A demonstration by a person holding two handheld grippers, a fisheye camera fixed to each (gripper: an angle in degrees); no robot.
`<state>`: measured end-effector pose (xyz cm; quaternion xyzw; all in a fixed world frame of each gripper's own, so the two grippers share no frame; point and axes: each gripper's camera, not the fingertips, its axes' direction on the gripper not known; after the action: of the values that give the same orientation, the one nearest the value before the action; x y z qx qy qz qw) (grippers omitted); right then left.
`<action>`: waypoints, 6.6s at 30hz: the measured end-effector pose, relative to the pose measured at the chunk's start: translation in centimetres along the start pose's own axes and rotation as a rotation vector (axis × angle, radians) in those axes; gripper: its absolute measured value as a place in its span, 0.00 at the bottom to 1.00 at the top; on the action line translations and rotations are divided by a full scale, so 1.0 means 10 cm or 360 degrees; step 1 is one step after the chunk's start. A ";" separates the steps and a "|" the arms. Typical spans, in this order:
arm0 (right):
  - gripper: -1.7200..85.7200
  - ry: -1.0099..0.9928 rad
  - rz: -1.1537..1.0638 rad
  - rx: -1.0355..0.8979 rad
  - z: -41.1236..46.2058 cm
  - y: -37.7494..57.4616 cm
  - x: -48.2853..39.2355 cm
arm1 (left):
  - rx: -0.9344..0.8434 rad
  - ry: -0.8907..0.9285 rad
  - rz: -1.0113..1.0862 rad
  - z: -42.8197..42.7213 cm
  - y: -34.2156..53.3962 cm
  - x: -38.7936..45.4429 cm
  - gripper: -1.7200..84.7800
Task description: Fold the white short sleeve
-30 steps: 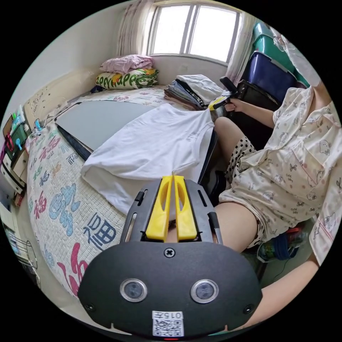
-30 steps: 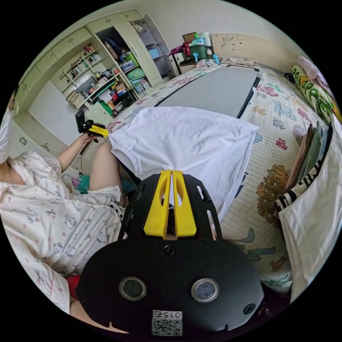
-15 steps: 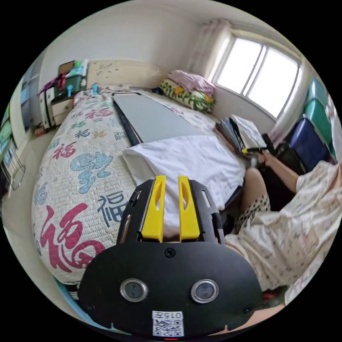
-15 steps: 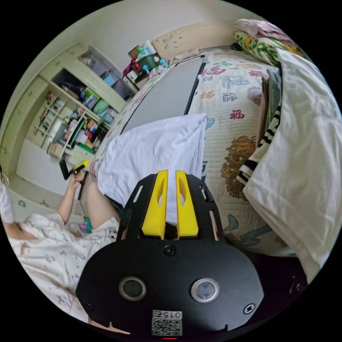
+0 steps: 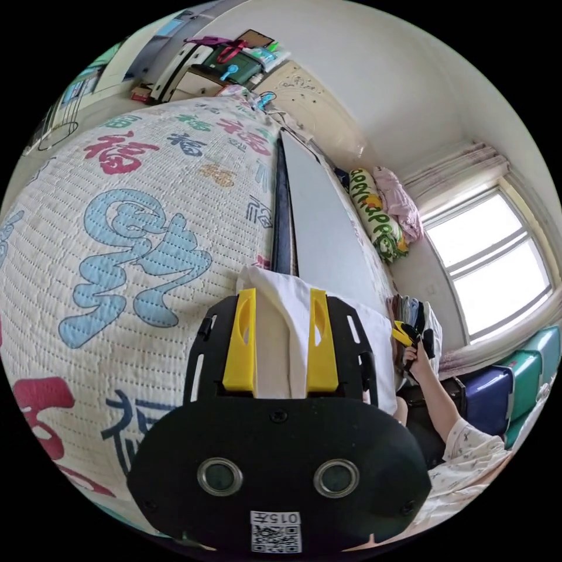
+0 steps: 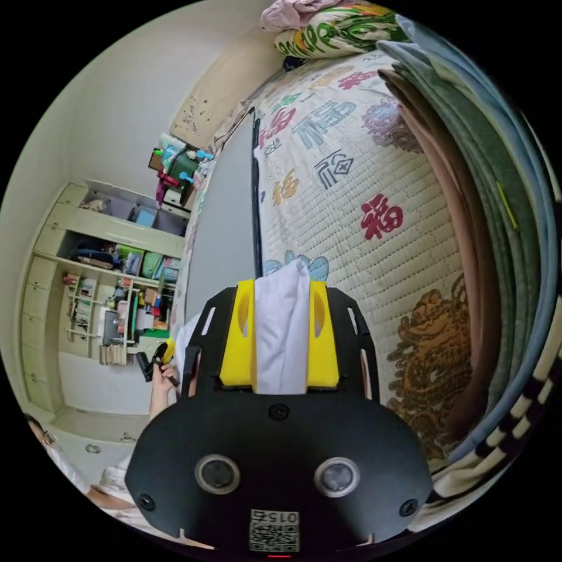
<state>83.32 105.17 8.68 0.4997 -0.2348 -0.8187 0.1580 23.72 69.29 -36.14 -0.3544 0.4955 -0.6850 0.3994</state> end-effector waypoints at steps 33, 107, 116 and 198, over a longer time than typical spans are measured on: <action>0.07 0.1194 -0.1029 0.0306 1.84 1.61 2.23 | -0.0029 -0.0121 0.0259 0.28 -0.18 -0.40 0.11; 0.12 -0.0127 -0.0321 0.0218 -1.87 4.44 2.45 | -0.0406 -0.0063 0.1362 0.24 -3.96 8.30 0.10; 0.11 -0.0249 -0.0330 0.0209 -2.13 4.22 1.72 | -0.0644 -0.0316 0.1240 2.03 -5.10 9.69 0.11; 0.10 -0.0157 -0.0038 0.0225 -3.14 4.23 0.48 | -0.0777 -0.0342 0.1262 3.45 -6.61 10.87 0.03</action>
<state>110.17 60.20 15.80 0.4715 -0.2935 -0.8254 0.1010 -5.50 -29.50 46.09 -0.2903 0.6949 -0.3030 0.5839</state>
